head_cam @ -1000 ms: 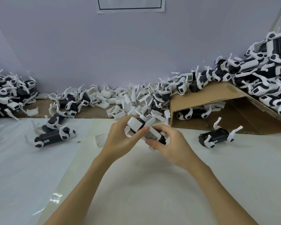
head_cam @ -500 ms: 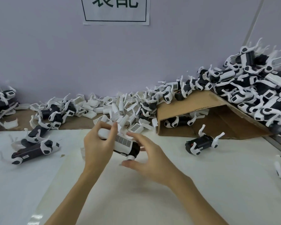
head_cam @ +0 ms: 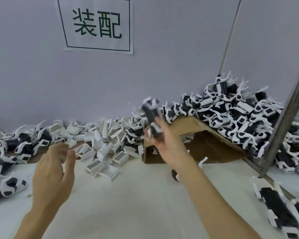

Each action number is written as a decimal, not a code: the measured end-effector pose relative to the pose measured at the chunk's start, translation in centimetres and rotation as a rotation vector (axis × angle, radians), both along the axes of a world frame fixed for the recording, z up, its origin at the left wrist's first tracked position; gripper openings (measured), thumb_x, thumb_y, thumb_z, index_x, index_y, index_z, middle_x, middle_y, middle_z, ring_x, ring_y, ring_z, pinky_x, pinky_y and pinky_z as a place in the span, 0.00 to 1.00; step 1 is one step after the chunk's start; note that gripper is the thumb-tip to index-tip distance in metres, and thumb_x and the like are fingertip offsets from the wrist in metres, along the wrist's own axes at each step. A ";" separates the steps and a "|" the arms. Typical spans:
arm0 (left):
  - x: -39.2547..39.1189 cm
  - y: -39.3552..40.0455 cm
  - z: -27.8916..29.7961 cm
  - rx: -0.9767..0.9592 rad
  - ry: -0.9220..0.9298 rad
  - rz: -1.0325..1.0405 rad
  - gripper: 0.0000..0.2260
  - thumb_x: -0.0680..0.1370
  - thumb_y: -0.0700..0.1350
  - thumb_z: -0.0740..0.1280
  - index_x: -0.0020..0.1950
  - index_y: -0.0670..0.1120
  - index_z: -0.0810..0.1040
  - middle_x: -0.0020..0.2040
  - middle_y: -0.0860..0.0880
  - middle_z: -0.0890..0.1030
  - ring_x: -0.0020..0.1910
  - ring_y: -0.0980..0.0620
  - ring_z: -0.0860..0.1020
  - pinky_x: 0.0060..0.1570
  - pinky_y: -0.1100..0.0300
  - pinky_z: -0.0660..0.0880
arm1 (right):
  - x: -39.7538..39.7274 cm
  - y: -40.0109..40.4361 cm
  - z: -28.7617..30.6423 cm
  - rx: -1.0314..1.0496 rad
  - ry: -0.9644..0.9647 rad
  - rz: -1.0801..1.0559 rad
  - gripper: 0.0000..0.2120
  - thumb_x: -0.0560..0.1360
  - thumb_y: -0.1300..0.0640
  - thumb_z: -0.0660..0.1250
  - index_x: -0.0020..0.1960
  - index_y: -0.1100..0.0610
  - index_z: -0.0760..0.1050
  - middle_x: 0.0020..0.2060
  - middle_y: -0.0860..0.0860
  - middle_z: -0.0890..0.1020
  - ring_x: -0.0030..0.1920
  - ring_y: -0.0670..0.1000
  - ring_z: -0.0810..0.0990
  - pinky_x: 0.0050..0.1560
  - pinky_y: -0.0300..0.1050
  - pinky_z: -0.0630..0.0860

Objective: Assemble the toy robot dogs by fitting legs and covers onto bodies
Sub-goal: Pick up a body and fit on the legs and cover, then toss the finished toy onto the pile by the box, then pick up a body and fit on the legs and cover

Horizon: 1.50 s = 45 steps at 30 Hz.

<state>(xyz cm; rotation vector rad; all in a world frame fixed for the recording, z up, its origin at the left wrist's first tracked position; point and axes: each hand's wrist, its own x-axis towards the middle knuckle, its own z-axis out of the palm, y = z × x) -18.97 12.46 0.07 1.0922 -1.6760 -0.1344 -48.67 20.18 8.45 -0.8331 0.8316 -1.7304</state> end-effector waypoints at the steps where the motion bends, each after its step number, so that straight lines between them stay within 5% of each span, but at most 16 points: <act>1: -0.2 -0.1 -0.1 0.023 -0.010 0.006 0.26 0.85 0.67 0.49 0.61 0.47 0.74 0.49 0.50 0.81 0.48 0.45 0.78 0.49 0.45 0.71 | -2.7 -0.3 3.1 -0.123 -0.210 -0.059 0.30 0.77 0.43 0.72 0.71 0.62 0.74 0.61 0.65 0.79 0.51 0.55 0.84 0.60 0.48 0.79; 3: -0.8 0.0 -0.6 0.065 -0.084 0.004 0.26 0.85 0.65 0.50 0.57 0.47 0.76 0.49 0.50 0.79 0.47 0.45 0.77 0.47 0.45 0.72 | -7.2 -0.5 7.7 -0.210 -0.295 -0.126 0.45 0.74 0.32 0.69 0.83 0.52 0.60 0.76 0.65 0.64 0.69 0.62 0.77 0.69 0.53 0.77; 4: -1.2 0.1 -0.8 0.058 -0.135 0.003 0.24 0.85 0.64 0.52 0.56 0.46 0.77 0.49 0.50 0.78 0.47 0.45 0.76 0.48 0.45 0.72 | -8.5 -0.5 9.0 -0.156 -0.193 -0.122 0.53 0.69 0.28 0.70 0.85 0.47 0.53 0.80 0.63 0.59 0.73 0.66 0.72 0.72 0.58 0.75; 6: -1.7 0.0 -1.3 0.024 -0.226 0.005 0.19 0.87 0.59 0.58 0.53 0.45 0.79 0.48 0.50 0.78 0.47 0.43 0.76 0.48 0.44 0.74 | -8.4 -0.6 8.9 0.022 0.132 -0.125 0.61 0.63 0.26 0.71 0.85 0.50 0.49 0.78 0.66 0.65 0.71 0.65 0.76 0.73 0.59 0.74; 8: -2.0 -0.3 -1.8 -0.006 -0.292 0.040 0.13 0.84 0.53 0.66 0.51 0.44 0.80 0.47 0.48 0.78 0.47 0.41 0.77 0.46 0.44 0.75 | -6.0 -1.0 6.0 0.031 0.254 -0.103 0.50 0.71 0.34 0.72 0.83 0.56 0.57 0.70 0.65 0.76 0.66 0.62 0.81 0.70 0.56 0.77; 11: -1.8 -0.9 -2.6 -0.031 -0.363 0.127 0.08 0.80 0.47 0.73 0.50 0.42 0.81 0.47 0.45 0.79 0.48 0.37 0.77 0.45 0.42 0.76 | -0.8 -0.8 -1.0 0.064 0.070 0.094 0.26 0.81 0.47 0.69 0.72 0.61 0.73 0.62 0.62 0.83 0.60 0.60 0.85 0.59 0.51 0.83; 15: 0.0 -1.7 -2.7 -0.027 -0.409 0.341 0.12 0.78 0.43 0.76 0.56 0.37 0.81 0.57 0.35 0.76 0.56 0.31 0.74 0.53 0.34 0.72 | 5.7 0.3 -8.9 0.185 0.144 0.237 0.18 0.83 0.48 0.68 0.65 0.60 0.80 0.54 0.59 0.86 0.51 0.56 0.86 0.50 0.46 0.81; 17: 1.8 -2.3 -2.5 0.141 -0.411 0.520 0.20 0.76 0.44 0.78 0.61 0.35 0.78 0.69 0.30 0.70 0.68 0.27 0.67 0.64 0.26 0.64 | 7.3 0.4 -10.5 0.236 0.193 0.230 0.15 0.84 0.50 0.66 0.62 0.60 0.83 0.52 0.58 0.86 0.48 0.55 0.86 0.48 0.44 0.80; 20: 5.0 -2.9 -2.6 0.417 -0.426 0.670 0.25 0.79 0.51 0.72 0.70 0.37 0.74 0.79 0.29 0.59 0.78 0.26 0.56 0.67 0.16 0.54 | 8.4 0.4 -11.0 0.265 0.190 0.256 0.16 0.84 0.50 0.65 0.60 0.61 0.83 0.49 0.57 0.86 0.45 0.54 0.85 0.44 0.42 0.80; 22: 6.4 -3.1 -3.4 0.560 -0.434 0.697 0.26 0.83 0.54 0.69 0.75 0.40 0.69 0.81 0.29 0.56 0.79 0.27 0.56 0.69 0.21 0.62 | 8.9 0.4 -10.9 0.277 0.196 0.272 0.16 0.84 0.50 0.65 0.60 0.61 0.83 0.47 0.58 0.86 0.44 0.54 0.84 0.43 0.42 0.79; 25: 6.9 -3.4 -3.9 0.570 -0.427 0.658 0.21 0.85 0.47 0.67 0.74 0.37 0.70 0.78 0.30 0.61 0.74 0.29 0.62 0.59 0.34 0.73 | 9.1 0.4 -10.8 0.280 0.201 0.277 0.16 0.84 0.51 0.65 0.59 0.61 0.84 0.46 0.58 0.85 0.43 0.54 0.84 0.42 0.42 0.78; 29: 5.6 -3.8 -3.7 0.479 -0.337 0.520 0.18 0.83 0.37 0.69 0.70 0.33 0.72 0.70 0.32 0.67 0.68 0.30 0.65 0.54 0.34 0.75 | 8.9 0.6 -10.6 0.268 0.190 0.268 0.15 0.85 0.52 0.64 0.56 0.59 0.85 0.46 0.57 0.85 0.43 0.54 0.84 0.42 0.41 0.79; 35: 1.6 -2.6 -3.6 0.301 -0.425 0.360 0.19 0.79 0.34 0.69 0.69 0.31 0.73 0.66 0.32 0.72 0.63 0.30 0.70 0.61 0.39 0.70 | 8.5 0.7 -10.7 0.306 0.183 0.240 0.14 0.85 0.54 0.63 0.56 0.60 0.85 0.45 0.57 0.85 0.42 0.53 0.83 0.42 0.42 0.79; 40: -1.7 -0.1 -2.6 0.096 -0.345 0.094 0.20 0.78 0.41 0.76 0.67 0.36 0.77 0.64 0.38 0.74 0.64 0.35 0.73 0.59 0.41 0.78 | 8.6 0.5 -10.9 0.323 0.162 0.237 0.14 0.84 0.54 0.64 0.58 0.62 0.84 0.45 0.58 0.85 0.41 0.54 0.84 0.41 0.43 0.80; 45: -5.0 3.1 -1.0 -0.033 -0.006 -0.237 0.19 0.73 0.50 0.82 0.54 0.45 0.76 0.55 0.51 0.74 0.49 0.56 0.77 0.47 0.68 0.73 | 8.2 0.6 -10.3 0.309 -0.070 0.217 0.20 0.83 0.47 0.66 0.67 0.60 0.77 0.54 0.65 0.86 0.53 0.62 0.87 0.49 0.51 0.84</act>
